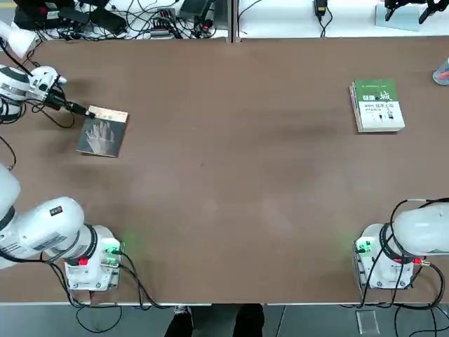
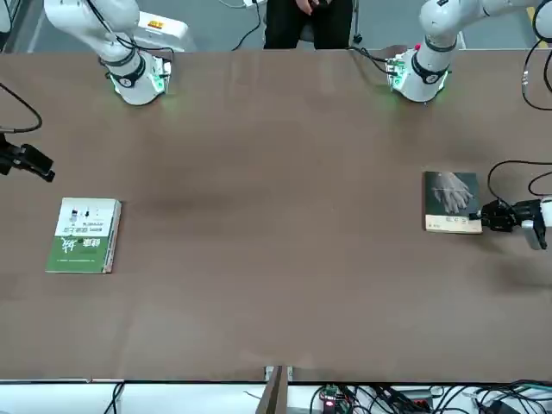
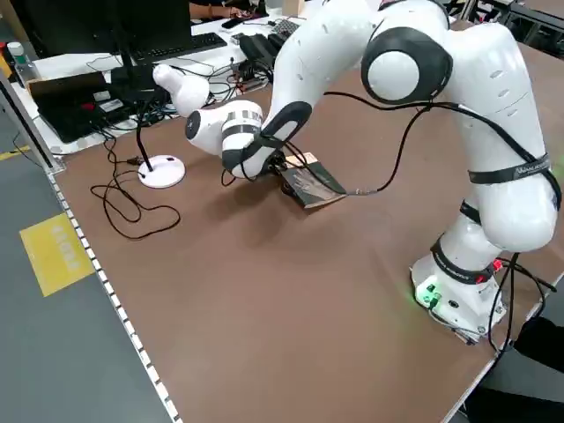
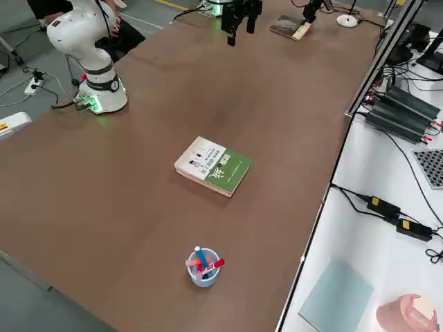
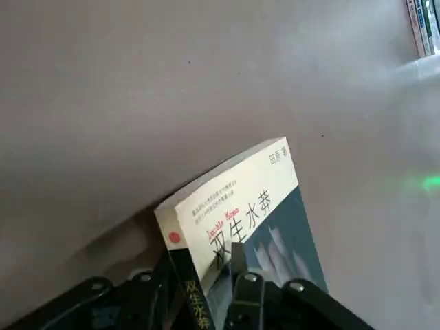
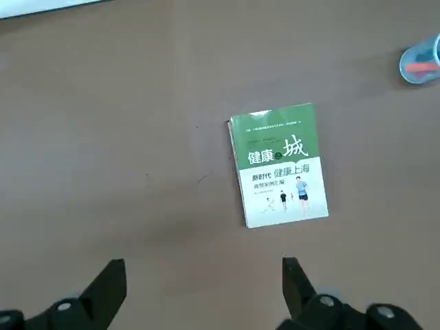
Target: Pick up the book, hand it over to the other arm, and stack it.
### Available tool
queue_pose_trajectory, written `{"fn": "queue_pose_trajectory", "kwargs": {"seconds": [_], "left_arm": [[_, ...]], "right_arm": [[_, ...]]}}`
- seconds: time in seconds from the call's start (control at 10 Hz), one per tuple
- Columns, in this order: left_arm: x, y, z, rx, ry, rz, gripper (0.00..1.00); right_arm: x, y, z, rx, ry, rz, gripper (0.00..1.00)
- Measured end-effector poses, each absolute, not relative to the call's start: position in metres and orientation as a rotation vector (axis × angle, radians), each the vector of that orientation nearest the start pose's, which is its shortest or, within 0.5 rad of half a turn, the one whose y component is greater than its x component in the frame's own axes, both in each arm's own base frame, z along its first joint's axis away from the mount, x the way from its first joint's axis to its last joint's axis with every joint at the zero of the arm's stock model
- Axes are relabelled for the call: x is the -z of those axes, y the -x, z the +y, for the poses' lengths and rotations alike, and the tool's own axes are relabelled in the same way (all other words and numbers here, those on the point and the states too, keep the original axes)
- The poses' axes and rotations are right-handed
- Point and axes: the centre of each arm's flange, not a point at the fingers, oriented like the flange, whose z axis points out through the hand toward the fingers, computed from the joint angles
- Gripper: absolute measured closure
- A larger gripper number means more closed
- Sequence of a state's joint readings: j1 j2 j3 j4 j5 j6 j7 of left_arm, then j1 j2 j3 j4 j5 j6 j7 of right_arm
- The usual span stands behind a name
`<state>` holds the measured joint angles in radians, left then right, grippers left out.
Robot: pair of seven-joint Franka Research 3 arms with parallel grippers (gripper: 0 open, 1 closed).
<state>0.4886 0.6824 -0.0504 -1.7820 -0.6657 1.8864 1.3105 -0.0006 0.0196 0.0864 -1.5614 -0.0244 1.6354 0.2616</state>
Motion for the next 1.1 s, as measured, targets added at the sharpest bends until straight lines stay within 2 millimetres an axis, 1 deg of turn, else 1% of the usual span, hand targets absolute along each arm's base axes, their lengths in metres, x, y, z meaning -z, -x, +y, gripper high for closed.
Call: {"fn": "queue_pose_trajectory", "kwargs": {"seconds": [0.1, 0.2, 0.5, 0.9, 1.1], "left_arm": [[-0.1545, -0.5581, 0.2142, -0.113, -2.26, -0.532, 0.93], [-0.1576, -0.5577, 0.2157, -0.113, -2.242, -0.529, 0.96], [-0.1633, -0.5584, 0.2208, -0.116, -2.226, -0.529, 0.98], [-0.1638, -0.5576, 0.2194, -0.106, -2.214, -0.524, 0.99], [-0.1644, -0.5557, 0.2167, -0.077, -2.198, -0.495, 0.99]], "right_arm": [[-0.6239, -0.5653, 0.0457, 0.091, 3.141, 0.275, 0.0], [-0.6239, -0.5653, 0.0457, 0.091, 3.141, 0.275, 0.0], [-0.6239, -0.5653, 0.046, 0.091, 3.141, 0.273, 0.0], [-0.6237, -0.5652, 0.0469, 0.09, 3.142, 0.271, 0.0], [-0.6237, -0.5651, 0.0483, 0.09, 3.142, 0.267, 0.0]]}}
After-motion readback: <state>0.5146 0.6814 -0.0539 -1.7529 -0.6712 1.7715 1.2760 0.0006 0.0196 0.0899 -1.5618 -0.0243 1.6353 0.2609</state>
